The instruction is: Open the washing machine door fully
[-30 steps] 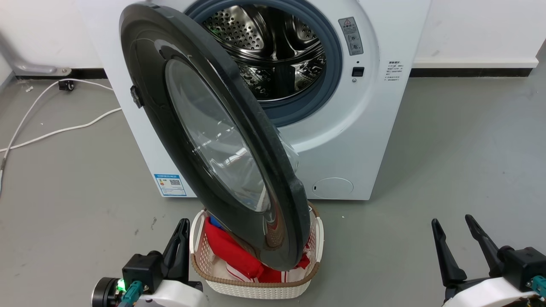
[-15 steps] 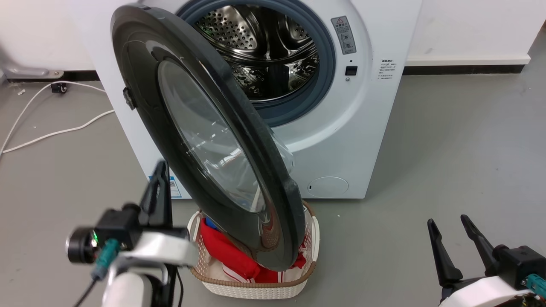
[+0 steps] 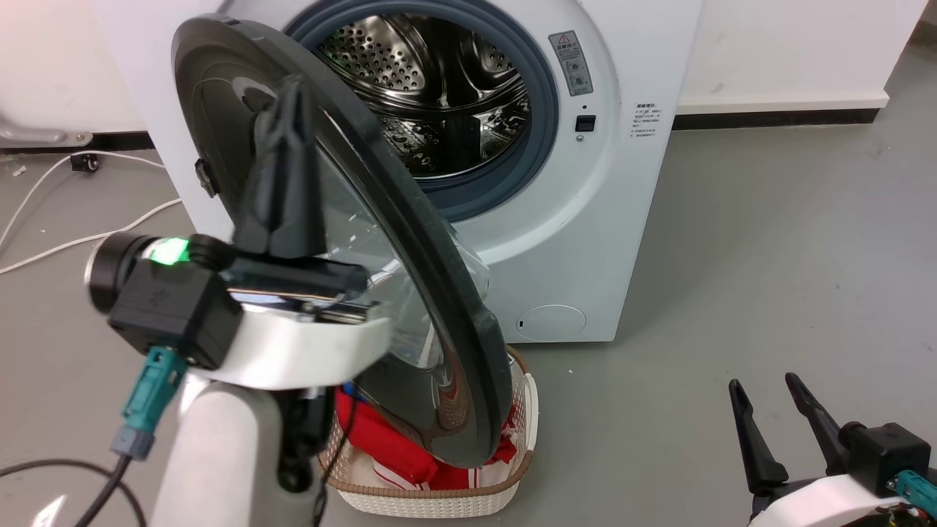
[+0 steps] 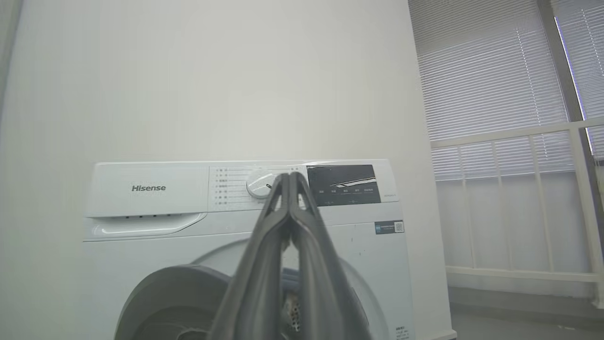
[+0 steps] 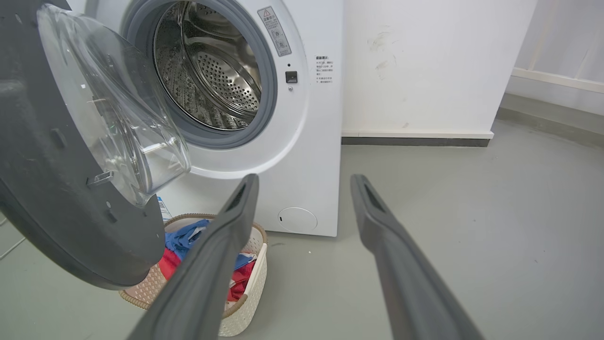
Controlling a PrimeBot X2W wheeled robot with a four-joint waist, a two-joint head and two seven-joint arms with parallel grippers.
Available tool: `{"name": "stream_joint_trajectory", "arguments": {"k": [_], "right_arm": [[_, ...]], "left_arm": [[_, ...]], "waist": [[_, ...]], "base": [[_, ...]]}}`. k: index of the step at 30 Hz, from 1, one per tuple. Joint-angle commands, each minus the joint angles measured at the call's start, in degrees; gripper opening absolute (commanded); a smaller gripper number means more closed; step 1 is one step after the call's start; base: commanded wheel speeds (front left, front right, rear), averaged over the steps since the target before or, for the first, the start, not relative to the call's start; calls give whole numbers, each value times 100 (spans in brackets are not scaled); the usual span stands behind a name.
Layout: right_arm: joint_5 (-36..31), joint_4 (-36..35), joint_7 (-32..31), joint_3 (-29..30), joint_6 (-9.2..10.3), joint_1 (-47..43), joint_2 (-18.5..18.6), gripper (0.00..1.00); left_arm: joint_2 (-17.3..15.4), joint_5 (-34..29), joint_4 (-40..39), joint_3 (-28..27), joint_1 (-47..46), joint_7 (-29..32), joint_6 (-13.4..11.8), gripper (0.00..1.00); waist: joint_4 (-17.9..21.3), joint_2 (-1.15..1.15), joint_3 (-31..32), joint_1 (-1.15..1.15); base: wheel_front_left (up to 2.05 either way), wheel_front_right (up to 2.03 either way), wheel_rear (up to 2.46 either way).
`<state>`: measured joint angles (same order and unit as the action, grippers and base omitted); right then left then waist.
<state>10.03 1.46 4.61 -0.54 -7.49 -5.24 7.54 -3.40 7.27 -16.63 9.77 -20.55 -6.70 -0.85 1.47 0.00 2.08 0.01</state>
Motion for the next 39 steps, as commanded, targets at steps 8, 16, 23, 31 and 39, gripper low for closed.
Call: {"name": "stream_joint_trajectory", "arguments": {"k": [8,16,23,31,39], "right_arm": [[41,116,37,-50,-1,80,-47,100],[89,172,13,5,-1,23,-58,100],[115,197,-16,30,-1,53,-36,100],[161,284,-45,-43,-1,136,-33,100],[203,335,-53,-74,-1,214,-43,100]], "left_arm": [[50,513,-346,1373,-263,249,-222,0],[48,990,-239,2624,-60,512,-353,0],[35,1326,273,3312,465,914,-242,0],[-129,1516,1203,3457,989,906,-293,0],[-152,1591,2008,3078,791,572,-464,0]], "waist": [[92,0,-16,-1],[57,0,-65,-1],[-30,0,-194,-1],[7,0,-264,-1],[100,0,-326,-1]], "base": [[0,0,0],[0,0,0],[0,0,0],[0,0,0],[0,0,0]]}}
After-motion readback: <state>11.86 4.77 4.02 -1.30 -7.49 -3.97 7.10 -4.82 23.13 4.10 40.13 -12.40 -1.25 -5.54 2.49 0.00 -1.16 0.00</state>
